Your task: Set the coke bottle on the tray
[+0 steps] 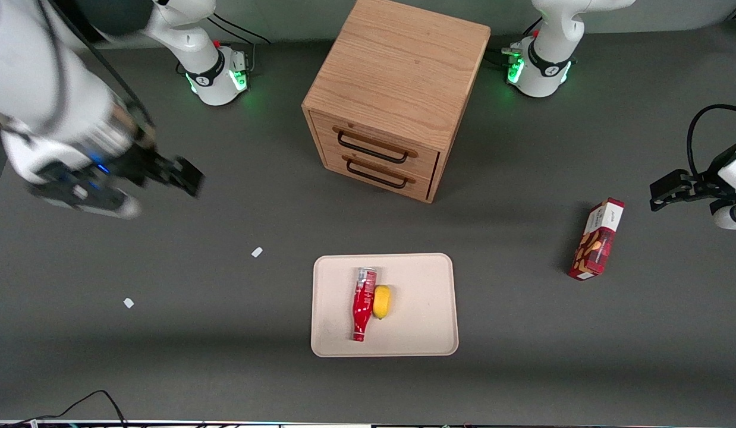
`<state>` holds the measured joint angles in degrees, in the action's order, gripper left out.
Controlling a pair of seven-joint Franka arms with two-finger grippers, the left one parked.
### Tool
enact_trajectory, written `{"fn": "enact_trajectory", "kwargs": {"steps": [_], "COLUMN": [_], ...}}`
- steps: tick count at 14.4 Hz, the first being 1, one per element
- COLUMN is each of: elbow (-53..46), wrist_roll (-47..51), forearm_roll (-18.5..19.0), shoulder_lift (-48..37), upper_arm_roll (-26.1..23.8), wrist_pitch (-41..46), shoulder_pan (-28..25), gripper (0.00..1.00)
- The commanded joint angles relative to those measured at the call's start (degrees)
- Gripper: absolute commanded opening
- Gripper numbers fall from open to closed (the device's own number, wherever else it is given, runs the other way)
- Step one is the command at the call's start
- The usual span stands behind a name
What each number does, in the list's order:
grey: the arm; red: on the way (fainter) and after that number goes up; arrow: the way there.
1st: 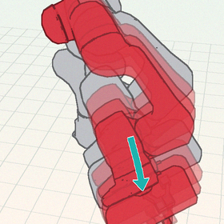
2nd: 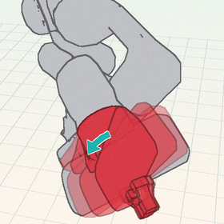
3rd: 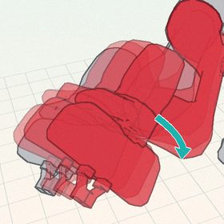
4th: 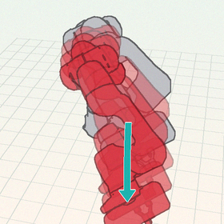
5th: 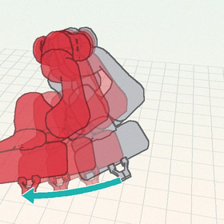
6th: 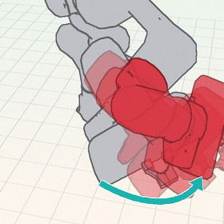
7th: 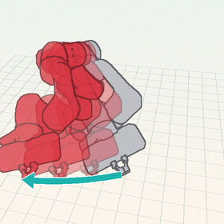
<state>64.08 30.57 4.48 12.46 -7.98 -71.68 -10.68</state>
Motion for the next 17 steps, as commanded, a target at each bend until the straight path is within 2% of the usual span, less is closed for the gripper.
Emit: {"fn": "enact_trajectory", "kwargs": {"steps": [1, 5, 7, 12, 17], "elbow": [11.28, 32.64, 35.49, 26.64, 17.93], "wrist_roll": [-4.28, -9.74, -9.56, -8.95, -8.95], "forearm_roll": [-5.17, -5.36, -5.36, -5.45, -6.68], "shoulder_lift": [-10.92, -26.85, -28.63, -23.90, -17.65], "upper_arm_roll": [7.78, 12.64, 12.64, 12.56, 12.82], "wrist_pitch": [2.07, -6.96, -8.13, -7.17, -1.81], "shoulder_pan": [0.22, 0.13, 0.04, -0.40, -0.31], "gripper": [1.00, 1.00, 1.00, 1.00, 1.00]}}
